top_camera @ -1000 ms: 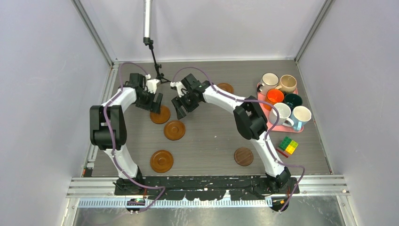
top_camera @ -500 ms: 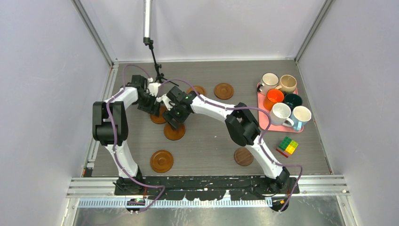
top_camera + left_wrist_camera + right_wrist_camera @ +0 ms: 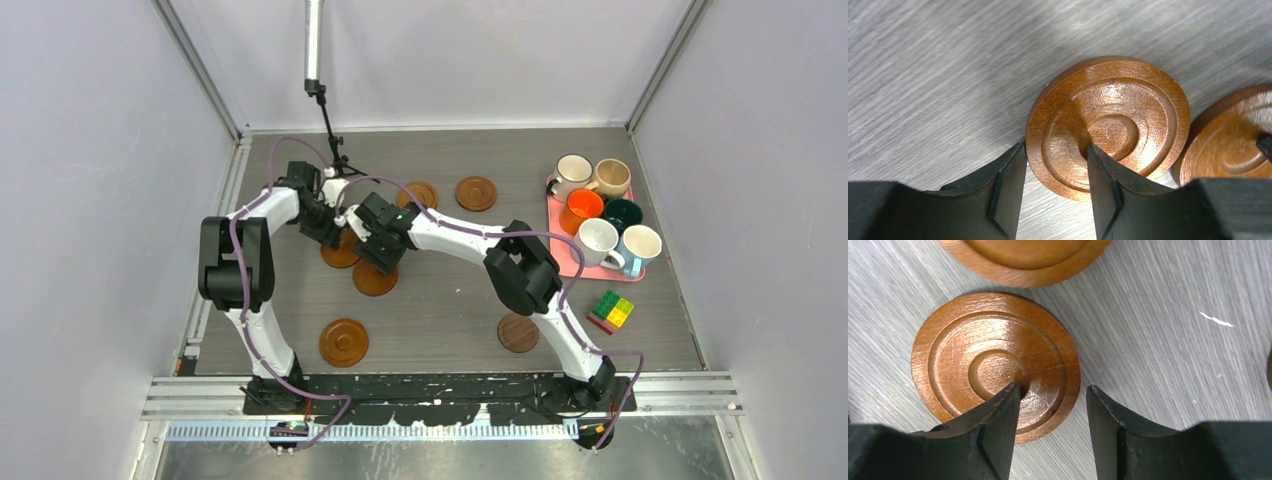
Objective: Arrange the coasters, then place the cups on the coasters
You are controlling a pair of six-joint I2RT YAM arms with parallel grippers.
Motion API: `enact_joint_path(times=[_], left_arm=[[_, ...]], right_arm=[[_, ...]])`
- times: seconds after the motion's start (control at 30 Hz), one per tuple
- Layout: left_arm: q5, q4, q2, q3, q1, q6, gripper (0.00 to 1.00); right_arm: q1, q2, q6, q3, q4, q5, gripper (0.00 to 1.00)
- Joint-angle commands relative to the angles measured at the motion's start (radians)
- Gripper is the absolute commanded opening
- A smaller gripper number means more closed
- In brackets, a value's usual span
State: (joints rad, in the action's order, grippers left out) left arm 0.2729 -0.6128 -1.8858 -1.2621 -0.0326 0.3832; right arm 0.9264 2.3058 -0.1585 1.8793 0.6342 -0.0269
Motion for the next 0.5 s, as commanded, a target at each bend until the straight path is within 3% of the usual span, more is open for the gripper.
enact_joint_path(times=[0.0,0.47], left_arm=[[-0.012,0.001,0.045,0.077,-0.056,0.033,0.48],[-0.035,0.014,0.000,0.017,-0.286,-0.153,0.43]], right_arm=[[-0.078,0.008,-0.030,-0.076,0.120,0.175,0.54],[-0.374,-0.279,-0.037,-0.465,0.086,0.127,0.49]])
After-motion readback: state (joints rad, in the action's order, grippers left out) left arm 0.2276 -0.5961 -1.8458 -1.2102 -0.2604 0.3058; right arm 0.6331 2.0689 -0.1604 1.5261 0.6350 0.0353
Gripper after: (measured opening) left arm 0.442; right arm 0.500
